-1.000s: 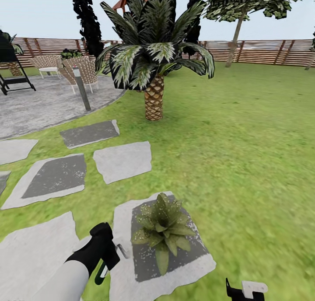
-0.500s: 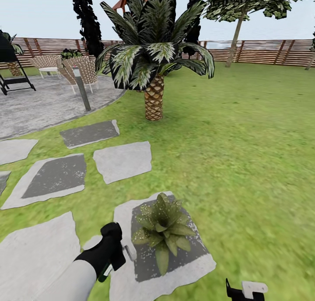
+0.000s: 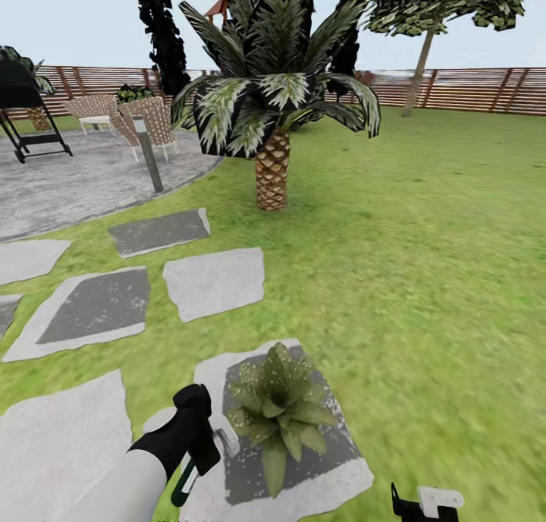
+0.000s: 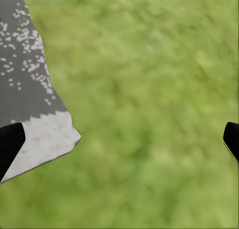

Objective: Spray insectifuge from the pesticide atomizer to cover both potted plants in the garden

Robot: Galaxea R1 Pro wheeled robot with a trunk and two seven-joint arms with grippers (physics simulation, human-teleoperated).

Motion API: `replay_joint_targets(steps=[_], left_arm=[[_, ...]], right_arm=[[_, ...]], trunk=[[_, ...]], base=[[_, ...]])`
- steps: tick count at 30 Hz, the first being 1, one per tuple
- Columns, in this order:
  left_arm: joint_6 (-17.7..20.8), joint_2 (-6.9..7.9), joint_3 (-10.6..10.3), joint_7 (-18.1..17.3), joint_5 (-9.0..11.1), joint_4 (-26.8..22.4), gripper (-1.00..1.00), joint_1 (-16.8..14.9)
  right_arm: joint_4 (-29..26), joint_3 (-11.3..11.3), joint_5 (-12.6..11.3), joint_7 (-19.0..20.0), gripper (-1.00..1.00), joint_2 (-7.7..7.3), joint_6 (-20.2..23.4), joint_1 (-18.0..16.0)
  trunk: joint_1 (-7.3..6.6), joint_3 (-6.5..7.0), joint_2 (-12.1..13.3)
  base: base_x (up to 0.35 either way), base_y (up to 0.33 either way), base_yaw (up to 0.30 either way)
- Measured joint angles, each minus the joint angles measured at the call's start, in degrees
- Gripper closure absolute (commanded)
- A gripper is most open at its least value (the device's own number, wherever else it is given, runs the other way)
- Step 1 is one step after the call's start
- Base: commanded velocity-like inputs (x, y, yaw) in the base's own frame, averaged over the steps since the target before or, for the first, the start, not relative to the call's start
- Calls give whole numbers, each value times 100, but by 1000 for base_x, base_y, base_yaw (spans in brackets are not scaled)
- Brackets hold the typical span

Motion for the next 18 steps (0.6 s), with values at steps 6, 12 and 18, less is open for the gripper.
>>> replay_joint_targets(steps=[6,12,18], left_arm=[[20,-13,-16,-11,-39,2,100,-75],[269,-18,-30,-13,-59,-4,100,-95],[277,20,-16,-13,-48,39,100,-448]], right_arm=[[1,0,0,0,-100,0,4,1],[1,0,0,1,-100,0,5,2],[1,-1,0,2,-100,0,6,2]], trunk=[[1,0,0],[3,0,0],[0,0,0]], base=[[1,-269,176],[-209,-176,6],[-32,-11,0]])
